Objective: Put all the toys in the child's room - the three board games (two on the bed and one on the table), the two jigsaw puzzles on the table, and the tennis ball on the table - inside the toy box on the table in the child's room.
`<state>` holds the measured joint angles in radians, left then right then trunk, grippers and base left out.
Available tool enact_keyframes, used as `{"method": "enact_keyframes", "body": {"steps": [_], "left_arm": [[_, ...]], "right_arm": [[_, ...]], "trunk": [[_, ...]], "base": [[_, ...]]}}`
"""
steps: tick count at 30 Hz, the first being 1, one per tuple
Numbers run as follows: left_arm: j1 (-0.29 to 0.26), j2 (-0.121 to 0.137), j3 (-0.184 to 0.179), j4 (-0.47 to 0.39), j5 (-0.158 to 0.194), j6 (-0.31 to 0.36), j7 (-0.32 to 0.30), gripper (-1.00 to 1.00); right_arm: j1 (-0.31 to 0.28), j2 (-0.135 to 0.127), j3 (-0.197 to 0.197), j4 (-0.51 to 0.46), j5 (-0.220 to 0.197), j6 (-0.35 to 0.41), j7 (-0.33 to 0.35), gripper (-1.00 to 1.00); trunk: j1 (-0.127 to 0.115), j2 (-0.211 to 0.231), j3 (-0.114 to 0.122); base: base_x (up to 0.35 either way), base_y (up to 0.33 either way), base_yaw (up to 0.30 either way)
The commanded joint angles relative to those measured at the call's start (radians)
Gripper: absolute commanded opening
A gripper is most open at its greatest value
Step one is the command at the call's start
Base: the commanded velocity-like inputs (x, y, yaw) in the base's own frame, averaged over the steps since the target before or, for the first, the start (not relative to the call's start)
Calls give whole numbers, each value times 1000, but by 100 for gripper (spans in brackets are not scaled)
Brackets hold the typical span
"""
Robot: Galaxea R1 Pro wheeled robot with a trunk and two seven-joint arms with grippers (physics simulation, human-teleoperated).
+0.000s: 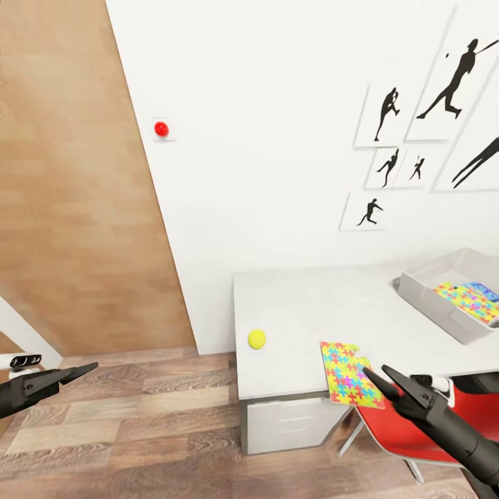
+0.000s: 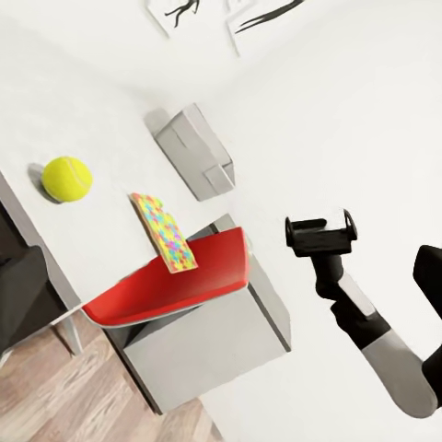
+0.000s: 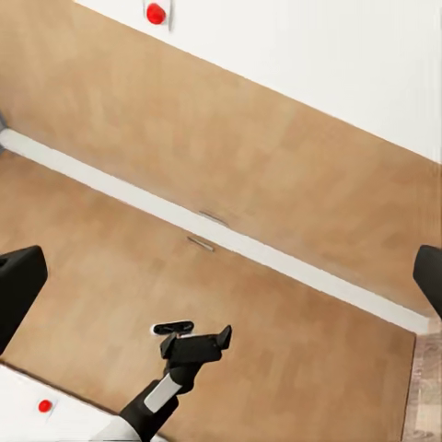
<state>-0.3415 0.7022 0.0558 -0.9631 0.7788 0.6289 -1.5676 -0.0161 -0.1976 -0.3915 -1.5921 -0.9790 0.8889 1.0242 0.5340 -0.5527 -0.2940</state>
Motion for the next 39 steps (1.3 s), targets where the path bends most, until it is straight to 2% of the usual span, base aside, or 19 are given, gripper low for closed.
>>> {"method": "enact_keyframes", "body": {"steps": [1,7,11,16,39], "left_arm": [[-1,0,-1,0,1,11,-3,100],[-1,0,-1,0,-1,11,-3,100],[-1,0,-1,0,-1,11,-3,100],[-1,0,-1,0,-1,11,-3,100],[-1,0,1,0,-1,11,-3,100]], "right_arm": [[1,-1,-1,0,-1,2,15,100],[6,-4,-3,0,20,-8,59,100],[7,-3,-4,1,73,-12,69,100],[5,-2,-7,4,108,-16,71,100],[4,1,-15,10,120,-30,68,100]], "trunk": [[0,-1,0],[0,-1,6],[0,-1,10],[0,-1,14],[0,-1,23]], "base": [[0,0,0],[0,0,0],[0,-10,0],[0,-98,0],[0,-20,-9]]}}
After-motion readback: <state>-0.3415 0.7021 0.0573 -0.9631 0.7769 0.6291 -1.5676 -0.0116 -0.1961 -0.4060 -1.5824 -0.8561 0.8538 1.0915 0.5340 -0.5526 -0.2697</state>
